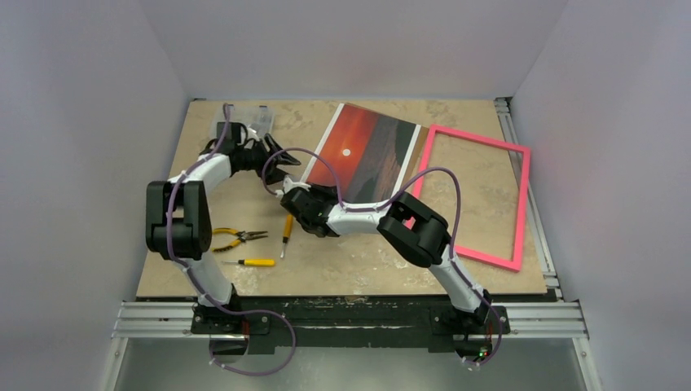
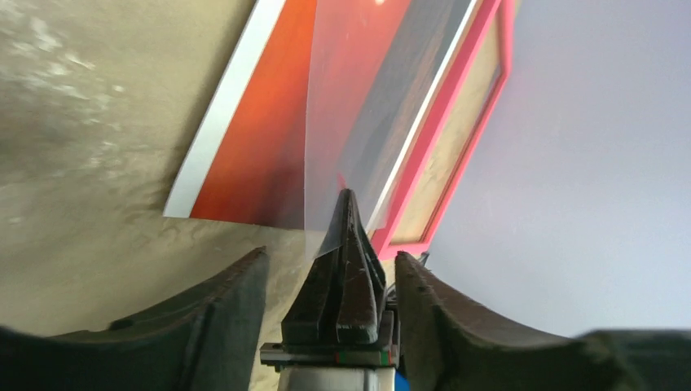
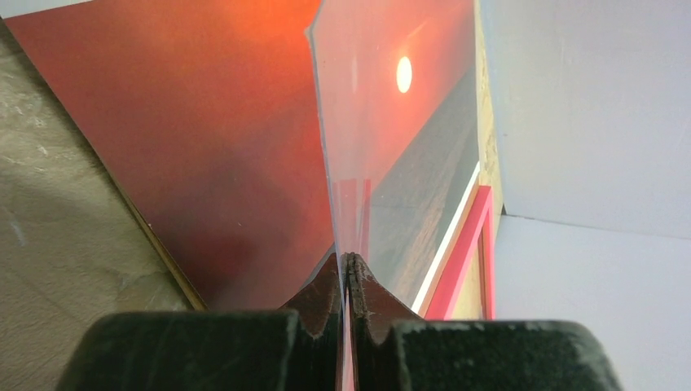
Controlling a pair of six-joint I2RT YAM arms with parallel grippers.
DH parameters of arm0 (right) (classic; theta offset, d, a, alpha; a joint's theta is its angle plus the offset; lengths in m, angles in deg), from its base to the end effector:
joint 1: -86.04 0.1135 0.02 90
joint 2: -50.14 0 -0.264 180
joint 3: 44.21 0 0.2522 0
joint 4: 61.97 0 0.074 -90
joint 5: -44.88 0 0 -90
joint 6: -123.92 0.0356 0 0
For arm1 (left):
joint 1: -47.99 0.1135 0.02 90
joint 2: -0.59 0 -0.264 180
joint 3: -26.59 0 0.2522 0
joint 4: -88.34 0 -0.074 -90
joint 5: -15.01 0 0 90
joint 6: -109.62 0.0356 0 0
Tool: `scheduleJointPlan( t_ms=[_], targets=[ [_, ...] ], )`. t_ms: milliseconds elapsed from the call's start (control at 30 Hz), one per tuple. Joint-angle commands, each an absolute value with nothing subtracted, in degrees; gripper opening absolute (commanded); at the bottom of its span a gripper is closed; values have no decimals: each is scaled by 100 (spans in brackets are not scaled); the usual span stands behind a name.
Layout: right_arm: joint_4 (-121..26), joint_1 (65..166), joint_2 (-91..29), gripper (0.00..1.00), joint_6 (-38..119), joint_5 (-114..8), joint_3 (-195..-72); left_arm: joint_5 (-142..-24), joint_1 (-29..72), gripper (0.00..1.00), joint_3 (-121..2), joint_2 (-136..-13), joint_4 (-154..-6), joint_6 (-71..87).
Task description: Take the photo out of the frame
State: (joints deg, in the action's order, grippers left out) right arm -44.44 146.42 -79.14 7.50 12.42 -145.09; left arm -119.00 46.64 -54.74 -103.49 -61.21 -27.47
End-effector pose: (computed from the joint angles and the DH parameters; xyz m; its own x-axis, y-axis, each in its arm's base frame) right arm 0.2603 0.3970 0.1310 -0.2395 -0.9044 -0.3531 -0.3161 0.4165 -0.8524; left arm 0.3758 -0.0336 0.1923 -0.8622 -0.5066 -0.0004 -0.2915 0.4967 -0.8175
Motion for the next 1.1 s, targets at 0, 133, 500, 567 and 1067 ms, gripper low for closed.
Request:
scheduleJointPlan(
  t_ms=[0, 133, 500, 567, 1067],
  targets=[
    [-4612, 14669, -7605, 0, 954, 1095, -14591, -11977, 5280, 61, -5134, -9584, -6913, -3019],
    [-4640, 14660, -7298, 0, 1195, 778, -14440, -11905, 5516, 66, -4937, -9608, -7001, -3112],
    [-4784, 14552, -6773, 0, 1615, 332, -14129, -11981, 5445, 60, -4604, -10689, -7916, -3777],
    [-4772, 14530, -6718, 0, 1690, 282, -14108, -11759, 5279, 60, -4755, -10733, -7481, -3527],
    [-4773, 14401, -6526, 0, 1795, 77, -13938, -11239, 4637, 54, -4913, -11108, -7166, -3342]
  ],
)
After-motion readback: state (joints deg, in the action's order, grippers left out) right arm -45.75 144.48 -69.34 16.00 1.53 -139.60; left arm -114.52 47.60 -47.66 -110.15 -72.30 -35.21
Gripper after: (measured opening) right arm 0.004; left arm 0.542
